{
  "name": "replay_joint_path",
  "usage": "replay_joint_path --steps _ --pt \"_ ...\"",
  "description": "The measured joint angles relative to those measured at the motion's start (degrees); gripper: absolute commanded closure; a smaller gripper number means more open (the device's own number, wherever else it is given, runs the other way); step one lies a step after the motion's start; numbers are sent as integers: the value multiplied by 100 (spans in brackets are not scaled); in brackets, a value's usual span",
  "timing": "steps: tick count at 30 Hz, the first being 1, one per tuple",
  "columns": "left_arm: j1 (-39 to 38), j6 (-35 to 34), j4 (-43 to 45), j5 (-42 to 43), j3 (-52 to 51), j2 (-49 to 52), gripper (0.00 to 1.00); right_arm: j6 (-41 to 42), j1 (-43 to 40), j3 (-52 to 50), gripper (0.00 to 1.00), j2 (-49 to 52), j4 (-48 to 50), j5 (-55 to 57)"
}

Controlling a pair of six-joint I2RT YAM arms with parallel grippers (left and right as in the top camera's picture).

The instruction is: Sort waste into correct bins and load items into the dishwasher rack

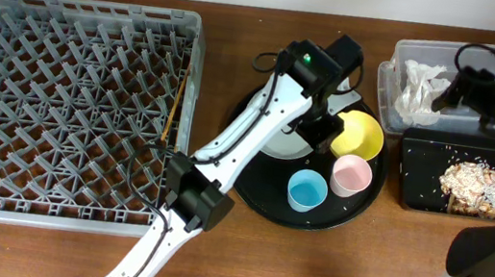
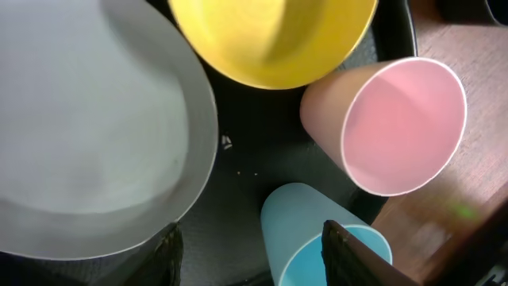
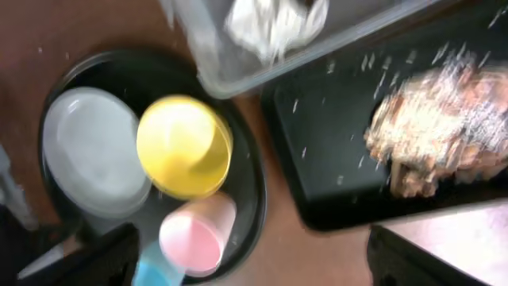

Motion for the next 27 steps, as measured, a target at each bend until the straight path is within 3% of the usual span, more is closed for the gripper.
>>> replay_joint_path --steps 4,9,15,20,27 --pt "363 -334 -74 28 299 0 44 -72 647 -431 27 0 -297 -76" --pt "1088 -671 -83 138 404 -2 44 -114 1526 -1711 39 2 37 -72" --pt "1475 -798 -83 297 404 -2 44 -254 1574 -2579 45 13 315 79" --pt "1775 -835 -79 492 404 -2 44 -367 1574 -2918 60 13 758 251" --pt "1888 -839 -81 557 404 -2 44 -380 1574 -3440 65 13 1427 295"
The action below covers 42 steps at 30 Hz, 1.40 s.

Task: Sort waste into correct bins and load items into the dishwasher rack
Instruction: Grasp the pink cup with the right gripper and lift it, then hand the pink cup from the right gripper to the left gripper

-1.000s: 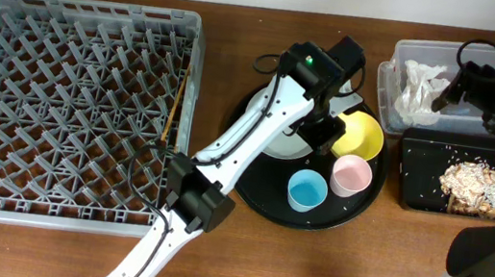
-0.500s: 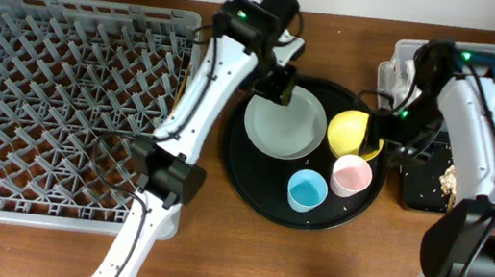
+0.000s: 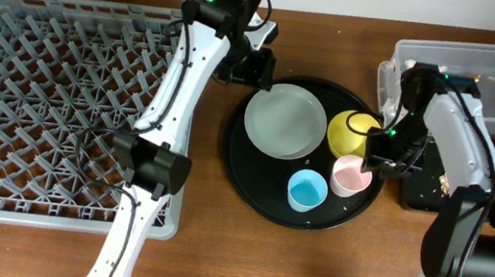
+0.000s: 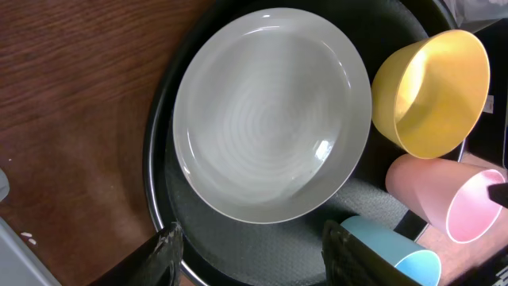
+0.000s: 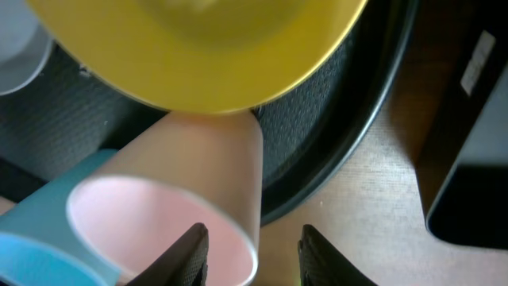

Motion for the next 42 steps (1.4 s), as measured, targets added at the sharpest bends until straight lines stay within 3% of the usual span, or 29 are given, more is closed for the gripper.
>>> replay_joint_path --steps 1,3,11,17,20,22,25,29,33,40,42 --pt "-7 0 0 4 0 0 44 -13 0 -131 79 0 142 31" --pt "-9 0 2 20 0 0 44 -11 0 -212 95 0 208 72" --pt "-9 2 24 20 2 0 45 -2 0 -225 96 0 341 85" --pt "79 4 22 518 2 -35 45 -293 -13 105 96 -269 -240 -839" --pt "376 122 26 1244 0 -229 43 -339 -133 946 96 -866 -232 -1329" --pt "688 291 50 2085 4 -407 36 -372 -363 1342 96 -1285 175 -1917" --pt "1152 745 173 3965 15 -546 25 -393 -599 1467 96 -1547 986 -3101" --pt "1471 1403 170 5965 17 -560 20 -376 -382 1327 96 -1298 2247 -4725" --pt "1355 1670 35 6671 17 -560 20 -227 76 1294 96 -1056 3021 -5364" --pt "863 1775 0 7042 17 -560 20 223 428 1266 96 -975 3965 -5595" --pt "785 1792 -2 7101 17 -564 28 289 476 1266 96 -966 4017 -5584"
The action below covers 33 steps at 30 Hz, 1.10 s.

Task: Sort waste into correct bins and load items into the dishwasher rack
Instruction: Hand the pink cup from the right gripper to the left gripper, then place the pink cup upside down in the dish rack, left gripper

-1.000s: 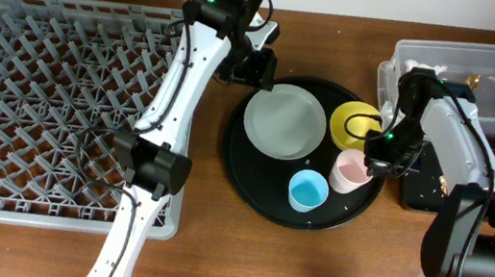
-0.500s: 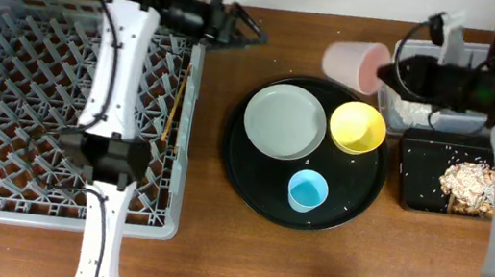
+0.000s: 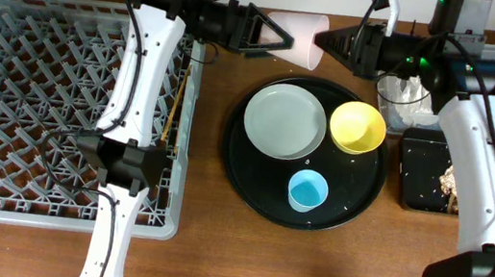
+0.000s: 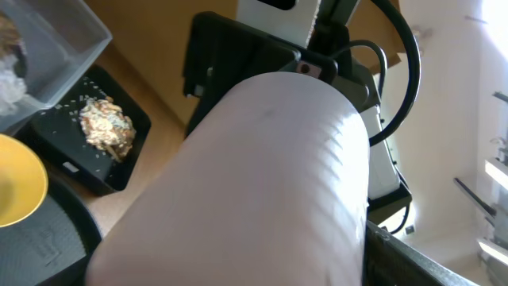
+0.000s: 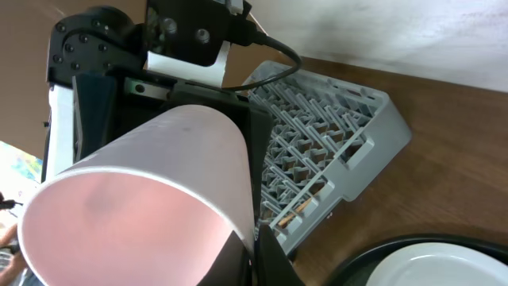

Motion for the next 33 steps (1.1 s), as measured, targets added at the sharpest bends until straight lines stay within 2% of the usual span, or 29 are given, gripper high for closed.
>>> replay_joint_path --steps 5,8,11,14,30,33 --pt "9 42 -2 0 0 -28 39 68 76 0 96 72 44 55" --pt "9 61 -4 2 0 -31 38 81 76 0 96 74 7 55" --pt "9 61 -2 2 0 -33 21 83 76 0 96 76 -90 55" --pt "7 63 24 -13 0 -33 16 83 116 0 96 76 -116 7" --pt "181 61 28 0 0 -50 19 87 179 0 96 109 -55 -166" --pt "208 59 50 0 0 -50 27 85 179 0 96 109 -63 -184"
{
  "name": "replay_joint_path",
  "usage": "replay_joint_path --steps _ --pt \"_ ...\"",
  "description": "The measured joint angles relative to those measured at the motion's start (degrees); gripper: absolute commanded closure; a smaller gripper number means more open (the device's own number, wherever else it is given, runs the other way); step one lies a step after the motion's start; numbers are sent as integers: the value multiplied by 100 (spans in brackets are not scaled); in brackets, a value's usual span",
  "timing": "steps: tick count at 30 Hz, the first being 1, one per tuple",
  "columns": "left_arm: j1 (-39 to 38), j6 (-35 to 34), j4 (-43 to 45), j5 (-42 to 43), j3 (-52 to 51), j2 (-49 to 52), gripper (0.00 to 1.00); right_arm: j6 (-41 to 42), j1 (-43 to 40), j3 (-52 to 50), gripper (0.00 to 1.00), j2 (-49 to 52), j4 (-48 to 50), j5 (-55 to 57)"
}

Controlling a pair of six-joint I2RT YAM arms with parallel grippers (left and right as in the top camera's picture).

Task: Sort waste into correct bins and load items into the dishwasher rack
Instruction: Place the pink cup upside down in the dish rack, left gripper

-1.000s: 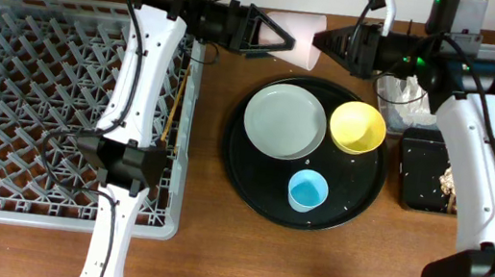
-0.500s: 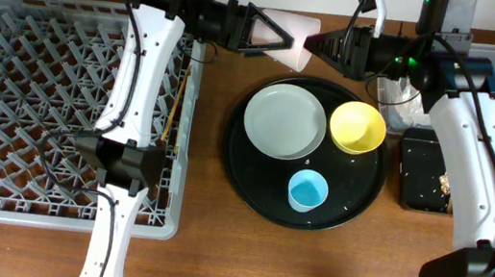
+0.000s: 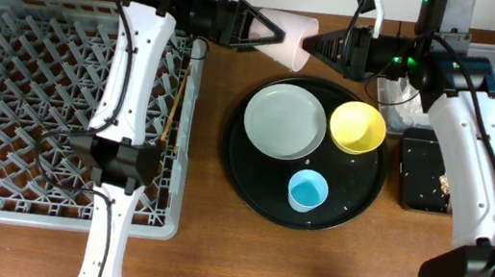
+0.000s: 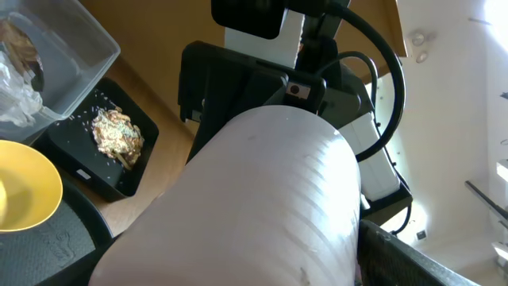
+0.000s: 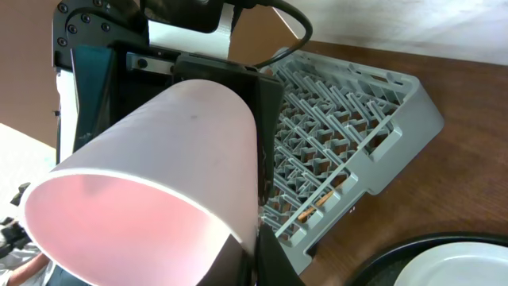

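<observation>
A pink cup (image 3: 293, 34) lies on its side in the air above the table's far edge, between my two grippers. My left gripper (image 3: 267, 31) is shut round its base end; in the left wrist view the cup (image 4: 254, 206) fills the frame. My right gripper (image 3: 317, 43) pinches the rim, one finger inside the cup (image 5: 159, 167) and one outside. The grey dishwasher rack lies at the left. On the round black tray (image 3: 250, 192) are a grey plate (image 3: 281, 119), a yellow bowl (image 3: 357, 127) and a blue cup (image 3: 306, 191).
A wooden chopstick (image 3: 174, 109) lies in the rack's right side. A clear bin with crumpled tissue stands at the far right. A black rectangular tray (image 3: 417, 172) with food scraps lies in front of it, partly under my right arm.
Both grippers and the pink cup between them have shifted slightly to the left and a little lower in the overhead view. Both still grip the cup.
At first my left gripper hovered over the cups on the round tray and my right was by the clear bin. Then my right gripper was at the pink cup on the tray. After that the cup was in the air, held between both grippers, as now.
</observation>
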Motion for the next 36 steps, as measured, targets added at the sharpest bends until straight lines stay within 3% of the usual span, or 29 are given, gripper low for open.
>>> replay_joint_path --steps 3,8,11,17,19,21,23,27,30,33,36 --pt "0 -22 22 2 4 -9 34 -2 -2 -2 96 22 -4 2" --pt "11 -59 131 0 33 -13 13 -4 -2 -7 96 46 -7 -111" --pt "37 -61 144 0 33 -13 14 -2 2 -7 96 46 -4 -232" --pt "44 -55 144 2 39 -39 51 -2 0 -11 95 52 4 -214" --pt "44 -55 144 2 50 -52 57 -4 -2 -11 84 52 4 -232" --pt "44 -59 146 0 63 -55 57 -2 -2 -11 63 52 15 -275" --pt "42 -59 146 -15 63 -55 58 -20 4 -11 32 52 39 -385" --pt "44 -59 144 -37 63 -55 62 0 2 -11 8 50 39 -470" --pt "87 -59 153 -37 63 -55 66 -13 -201 -11 1 50 -101 -284" --pt "227 -61 188 -151 63 -55 67 -9 -787 -11 1 50 -638 282" --pt "461 -136 214 -1040 63 -74 67 -83 -1279 -7 1 50 -1405 975"
